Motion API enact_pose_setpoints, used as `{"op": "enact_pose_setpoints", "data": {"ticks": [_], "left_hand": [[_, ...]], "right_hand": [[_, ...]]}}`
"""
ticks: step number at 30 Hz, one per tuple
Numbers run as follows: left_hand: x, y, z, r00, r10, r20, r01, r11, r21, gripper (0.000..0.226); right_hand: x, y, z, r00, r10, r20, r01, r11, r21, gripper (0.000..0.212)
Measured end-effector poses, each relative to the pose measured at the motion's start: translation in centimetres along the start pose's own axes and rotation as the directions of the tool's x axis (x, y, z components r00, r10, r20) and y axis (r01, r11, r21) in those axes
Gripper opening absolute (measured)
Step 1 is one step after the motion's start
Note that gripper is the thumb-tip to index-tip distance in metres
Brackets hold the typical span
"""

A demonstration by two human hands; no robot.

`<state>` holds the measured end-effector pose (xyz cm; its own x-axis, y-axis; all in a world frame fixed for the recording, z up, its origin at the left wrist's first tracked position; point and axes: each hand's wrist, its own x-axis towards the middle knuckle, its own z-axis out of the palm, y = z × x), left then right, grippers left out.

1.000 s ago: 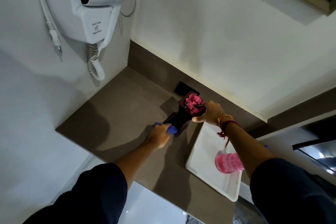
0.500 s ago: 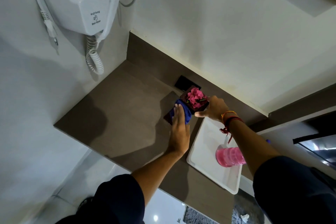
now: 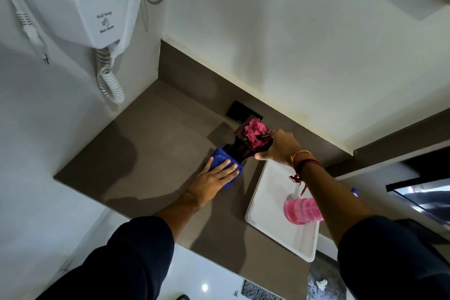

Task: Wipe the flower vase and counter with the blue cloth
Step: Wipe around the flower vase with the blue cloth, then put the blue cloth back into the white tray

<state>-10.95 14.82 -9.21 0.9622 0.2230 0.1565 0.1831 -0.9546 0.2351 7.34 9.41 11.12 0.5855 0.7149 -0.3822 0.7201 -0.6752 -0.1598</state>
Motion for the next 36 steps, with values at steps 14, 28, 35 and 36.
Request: {"op": "enact_pose_setpoints", "data": {"ticks": [14, 28, 35, 36], "left_hand": [[1.4, -0.7, -4.5, 0.887, -0.145, 0.437, 0.22, 0.967, -0.127, 0.044], [0.8, 11.3, -5.5, 0.986, -0.159, 0.04, 0.159, 0.862, -0.482, 0.081], [3.2, 13.9, -6.0, 0.961, -0.242, 0.137, 0.267, 0.665, -0.697, 0.07], [3.8, 13.8, -6.1, 0.937, -0.314, 0.156, 0.32, 0.588, -0.743, 0.057]], "right_hand": [[-0.5, -0.3, -0.3, 0.997, 0.07, 0.035, -0.07, 0.998, 0.001, 0.072], [-10.5, 5.3, 10.4, 0.896, 0.247, 0.368, -0.383, 0.014, 0.923, 0.058], [-11.9, 10.6, 13.4, 0.878, 0.4, 0.262, -0.136, -0.317, 0.939, 0.025], [-12.0, 11.1, 13.6, 0.885, 0.392, 0.251, -0.118, -0.333, 0.935, 0.023]]}}
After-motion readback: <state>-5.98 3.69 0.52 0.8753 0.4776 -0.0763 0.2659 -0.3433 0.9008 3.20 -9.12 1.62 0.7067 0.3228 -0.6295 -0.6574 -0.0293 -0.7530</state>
